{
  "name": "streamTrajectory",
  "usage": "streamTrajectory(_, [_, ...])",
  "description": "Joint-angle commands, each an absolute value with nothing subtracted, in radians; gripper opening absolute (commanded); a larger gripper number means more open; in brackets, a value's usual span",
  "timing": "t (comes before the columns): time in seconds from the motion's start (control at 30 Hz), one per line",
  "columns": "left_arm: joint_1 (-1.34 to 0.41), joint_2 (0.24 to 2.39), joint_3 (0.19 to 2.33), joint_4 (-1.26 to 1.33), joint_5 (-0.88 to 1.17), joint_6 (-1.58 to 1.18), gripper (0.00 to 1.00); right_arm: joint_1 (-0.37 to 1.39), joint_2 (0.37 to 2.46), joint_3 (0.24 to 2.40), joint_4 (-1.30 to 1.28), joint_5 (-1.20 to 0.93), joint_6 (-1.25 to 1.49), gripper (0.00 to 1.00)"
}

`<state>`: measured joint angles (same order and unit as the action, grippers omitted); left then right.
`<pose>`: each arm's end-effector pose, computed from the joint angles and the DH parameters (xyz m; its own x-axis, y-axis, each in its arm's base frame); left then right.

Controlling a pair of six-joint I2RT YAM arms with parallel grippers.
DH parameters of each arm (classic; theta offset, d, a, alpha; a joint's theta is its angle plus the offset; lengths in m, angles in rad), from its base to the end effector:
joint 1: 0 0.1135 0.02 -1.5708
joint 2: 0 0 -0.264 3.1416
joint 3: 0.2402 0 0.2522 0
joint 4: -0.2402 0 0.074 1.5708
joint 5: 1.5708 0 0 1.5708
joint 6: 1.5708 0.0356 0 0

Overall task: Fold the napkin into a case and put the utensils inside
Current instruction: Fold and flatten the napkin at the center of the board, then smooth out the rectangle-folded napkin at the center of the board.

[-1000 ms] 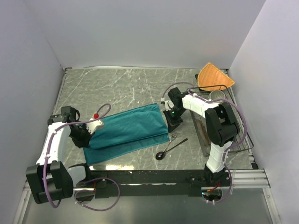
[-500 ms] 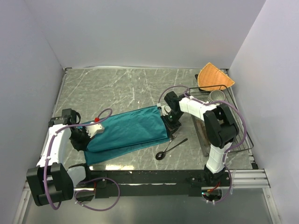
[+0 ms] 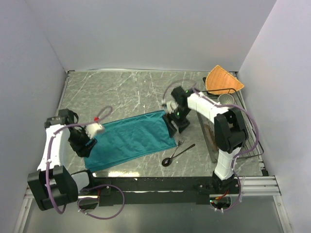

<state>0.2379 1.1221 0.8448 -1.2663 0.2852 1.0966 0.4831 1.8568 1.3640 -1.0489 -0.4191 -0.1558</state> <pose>0.1583 0.0281 0.2339 -0.6382 0.7237 -0.2626 0.7644 0.6362 -0.1042 0.2959 0.1716 0.1973 -0.8070 -0.5834 -0.0919 -0.5669 0.7216 0.3973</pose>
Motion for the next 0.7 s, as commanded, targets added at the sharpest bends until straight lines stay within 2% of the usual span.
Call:
streamTrajectory(0.0, [0.322,1.213,0.992,-1.243,0.412,1.046,0.64,0.413,1.917,1.636,-1.086,-0.442,-0.23,0.79])
streamTrajectory(0.17, [0.387,1.388,1.133,-1.051,0.448,0.83,0.62,0.41,2.045,1.853,-0.988,-0.443,-0.21,0.79])
streamTrajectory(0.4, [0.396,1.629,1.268,-0.98,0.428,0.798,0.57,0.419,2.215,2.075,-0.893,-0.465,-0.319,0.76])
streamTrajectory(0.67, [0.388,1.791,1.321,-0.95,0.4,0.833,0.59,0.471,2.236,2.01,-0.778,-0.486,-0.488,0.78])
